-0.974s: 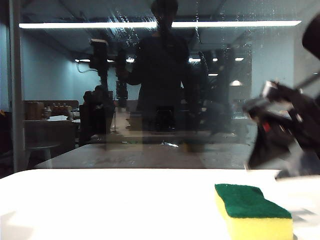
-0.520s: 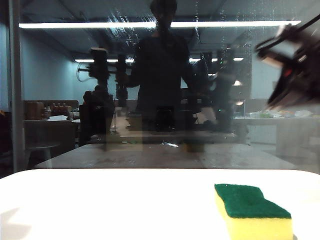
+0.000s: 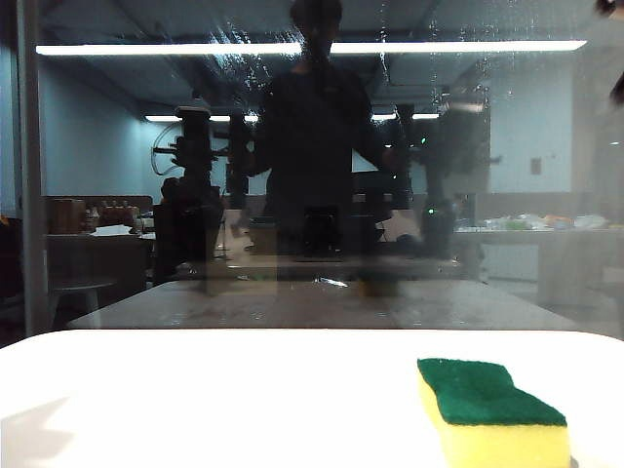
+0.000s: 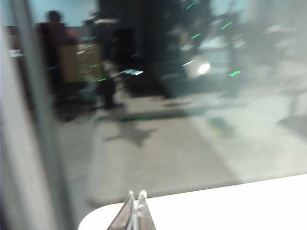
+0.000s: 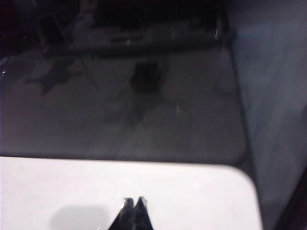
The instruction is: Reach upward to find where there is water on the glass, pick up the sponge from the table, dry the water, and finally place the sponge back on the table.
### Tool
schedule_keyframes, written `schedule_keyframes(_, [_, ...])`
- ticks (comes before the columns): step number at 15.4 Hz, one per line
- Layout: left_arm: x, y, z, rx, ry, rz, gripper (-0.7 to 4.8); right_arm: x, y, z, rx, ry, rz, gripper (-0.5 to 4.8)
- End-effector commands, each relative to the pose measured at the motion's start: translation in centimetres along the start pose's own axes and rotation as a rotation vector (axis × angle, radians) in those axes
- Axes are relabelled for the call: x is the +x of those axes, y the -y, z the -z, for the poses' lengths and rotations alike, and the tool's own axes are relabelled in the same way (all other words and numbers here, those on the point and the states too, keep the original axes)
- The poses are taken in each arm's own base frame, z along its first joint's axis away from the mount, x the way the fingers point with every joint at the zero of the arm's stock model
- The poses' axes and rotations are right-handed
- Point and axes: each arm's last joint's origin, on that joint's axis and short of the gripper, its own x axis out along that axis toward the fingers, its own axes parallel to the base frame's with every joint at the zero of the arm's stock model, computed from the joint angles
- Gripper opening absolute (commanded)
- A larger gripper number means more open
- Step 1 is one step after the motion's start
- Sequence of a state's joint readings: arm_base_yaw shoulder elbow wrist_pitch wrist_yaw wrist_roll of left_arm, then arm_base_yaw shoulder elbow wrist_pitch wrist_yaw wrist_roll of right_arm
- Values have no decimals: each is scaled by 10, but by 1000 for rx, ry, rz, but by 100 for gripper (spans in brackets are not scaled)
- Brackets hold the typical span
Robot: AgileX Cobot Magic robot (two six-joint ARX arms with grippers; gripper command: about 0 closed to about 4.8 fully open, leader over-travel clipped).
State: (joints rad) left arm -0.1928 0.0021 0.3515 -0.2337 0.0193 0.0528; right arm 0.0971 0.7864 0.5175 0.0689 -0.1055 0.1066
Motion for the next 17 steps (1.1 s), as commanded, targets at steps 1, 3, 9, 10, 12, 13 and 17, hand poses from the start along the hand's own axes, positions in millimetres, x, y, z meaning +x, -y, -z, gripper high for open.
schedule_keyframes(1, [6,2,9,-69,32,46,-5,-18,-3,-12,-131,103,-2,-8])
schedule_keyframes(3, [9,2,16,-71,32,49,-5,-27,-3,-13,-130,127,41,-8])
schedule_keyframes(9, [16,3,34,-137,55,50,-5,-59,0,33,-130,188,77,-8])
schedule_keyframes(10, [17,3,39,-136,50,55,-5,-63,0,42,-126,203,76,-8])
schedule_keyframes(12, [20,5,51,-138,21,94,-5,-71,1,59,-125,241,68,-8])
schedule_keyframes(13, [22,6,59,-139,5,98,-5,-74,1,67,-127,249,61,-8])
schedule_keyframes(17, [25,6,73,-135,58,99,-5,-76,4,85,-131,217,78,-8])
